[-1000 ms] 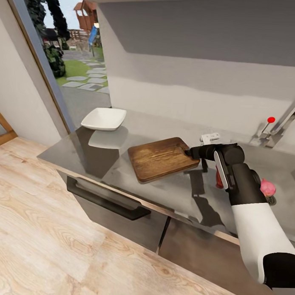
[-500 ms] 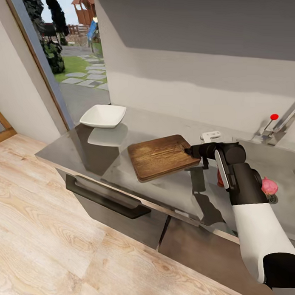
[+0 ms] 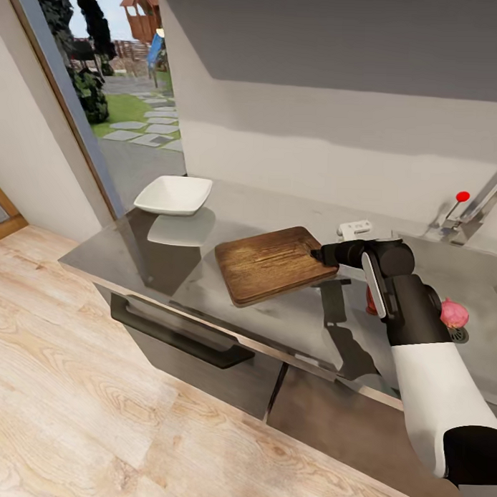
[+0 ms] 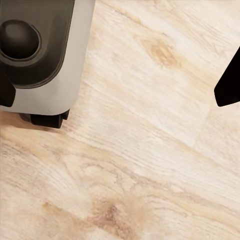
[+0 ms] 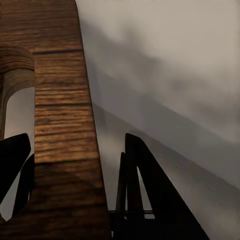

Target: In the kitchen, take the Vidalia onion out of the sink, dice it on the chopping board with the paring knife, put the diced onion into the bowl on the countertop, then place both the paring knife and the chopping board into the sink.

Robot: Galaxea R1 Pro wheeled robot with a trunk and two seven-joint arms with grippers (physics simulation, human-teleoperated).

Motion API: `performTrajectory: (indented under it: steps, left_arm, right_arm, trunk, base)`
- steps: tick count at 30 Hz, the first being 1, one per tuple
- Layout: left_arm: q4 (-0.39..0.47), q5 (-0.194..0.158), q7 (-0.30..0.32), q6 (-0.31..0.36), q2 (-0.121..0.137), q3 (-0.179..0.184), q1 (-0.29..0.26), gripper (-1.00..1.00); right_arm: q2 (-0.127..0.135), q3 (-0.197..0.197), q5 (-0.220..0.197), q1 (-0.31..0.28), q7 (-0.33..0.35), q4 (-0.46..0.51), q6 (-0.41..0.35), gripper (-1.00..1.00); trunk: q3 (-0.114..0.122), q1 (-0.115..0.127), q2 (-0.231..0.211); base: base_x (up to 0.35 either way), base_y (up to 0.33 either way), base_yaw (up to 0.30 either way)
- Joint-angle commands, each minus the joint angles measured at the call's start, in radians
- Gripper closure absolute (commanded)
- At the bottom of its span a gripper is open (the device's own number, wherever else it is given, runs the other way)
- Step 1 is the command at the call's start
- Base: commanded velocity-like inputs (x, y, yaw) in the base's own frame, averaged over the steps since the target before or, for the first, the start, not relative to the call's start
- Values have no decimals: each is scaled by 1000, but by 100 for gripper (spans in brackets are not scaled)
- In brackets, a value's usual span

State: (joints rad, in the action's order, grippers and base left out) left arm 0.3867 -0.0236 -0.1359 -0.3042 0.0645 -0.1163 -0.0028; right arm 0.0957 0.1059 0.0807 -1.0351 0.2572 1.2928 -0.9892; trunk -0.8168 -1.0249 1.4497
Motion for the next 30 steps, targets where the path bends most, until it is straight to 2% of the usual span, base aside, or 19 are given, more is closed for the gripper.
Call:
performTrajectory:
  steps: [1,30]
  left_arm:
    - [0,-2,-1,-3,0,0,0,-100]
    - [1,-2,-1,-4,0,0,0,-100]
  right_arm:
    - [1,1,25,0,7,-27,-2,100]
    - [-3,-14,24,0,8,-14,-1,100]
  trunk:
    - [-1,0,0]
    - [-1,0,0]
  base:
    - [0,0,0]
    - [0,0,0]
